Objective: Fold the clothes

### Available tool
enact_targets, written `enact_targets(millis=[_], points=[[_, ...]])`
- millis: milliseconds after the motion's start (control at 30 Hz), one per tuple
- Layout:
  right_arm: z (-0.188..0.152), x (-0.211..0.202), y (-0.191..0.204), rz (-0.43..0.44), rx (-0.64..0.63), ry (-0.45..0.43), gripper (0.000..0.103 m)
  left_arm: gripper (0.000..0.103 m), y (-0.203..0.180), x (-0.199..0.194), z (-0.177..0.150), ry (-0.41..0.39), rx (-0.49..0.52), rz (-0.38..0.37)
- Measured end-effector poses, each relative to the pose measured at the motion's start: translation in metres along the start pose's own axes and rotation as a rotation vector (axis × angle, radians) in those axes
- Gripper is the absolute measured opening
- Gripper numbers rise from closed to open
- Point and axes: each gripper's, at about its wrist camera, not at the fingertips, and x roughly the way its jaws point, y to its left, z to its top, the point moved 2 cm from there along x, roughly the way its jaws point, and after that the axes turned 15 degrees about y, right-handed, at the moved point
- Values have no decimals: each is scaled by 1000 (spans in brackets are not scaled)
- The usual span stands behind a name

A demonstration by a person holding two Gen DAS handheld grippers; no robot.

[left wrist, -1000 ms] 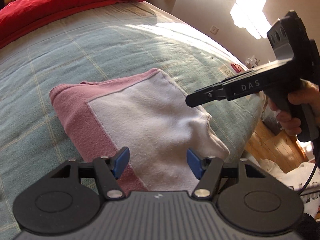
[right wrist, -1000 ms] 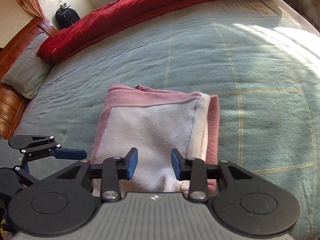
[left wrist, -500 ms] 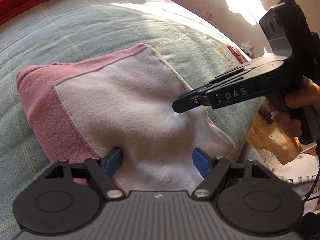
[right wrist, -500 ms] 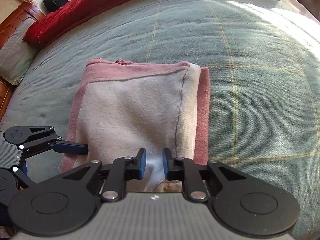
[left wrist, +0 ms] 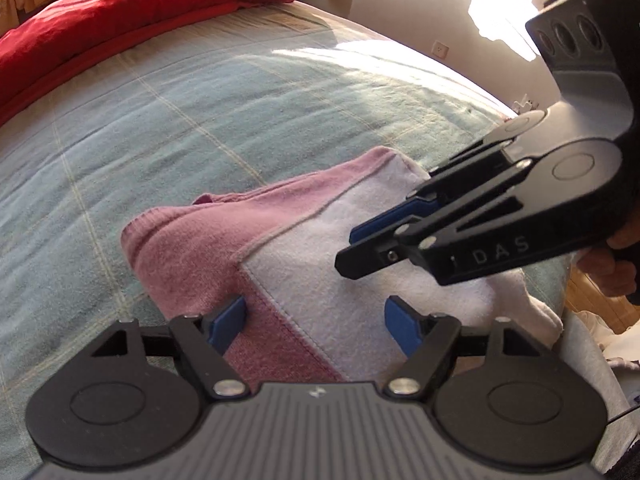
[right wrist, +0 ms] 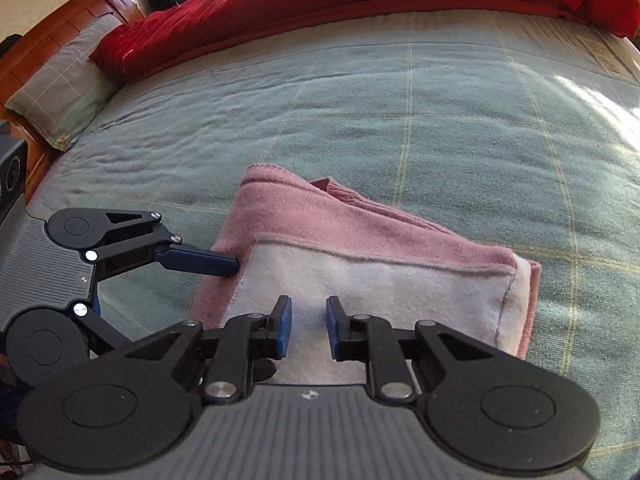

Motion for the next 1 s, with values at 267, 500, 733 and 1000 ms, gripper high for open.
enact_targets(millis=[267,500,733,1000], points=[[13,-20,-32,80,31,-27,22,83,1,-5,2,-37,23,-47],[77,4,-46,41,-116,11,29,82,1,-14,-8,-57,22,-168],[84,37,-42,35,-274,100,39,83,8,-2,-12,-44,13,-182],[69,25,-34,-19,-330,86,9,85,3,0,-13,-43,31,-144]])
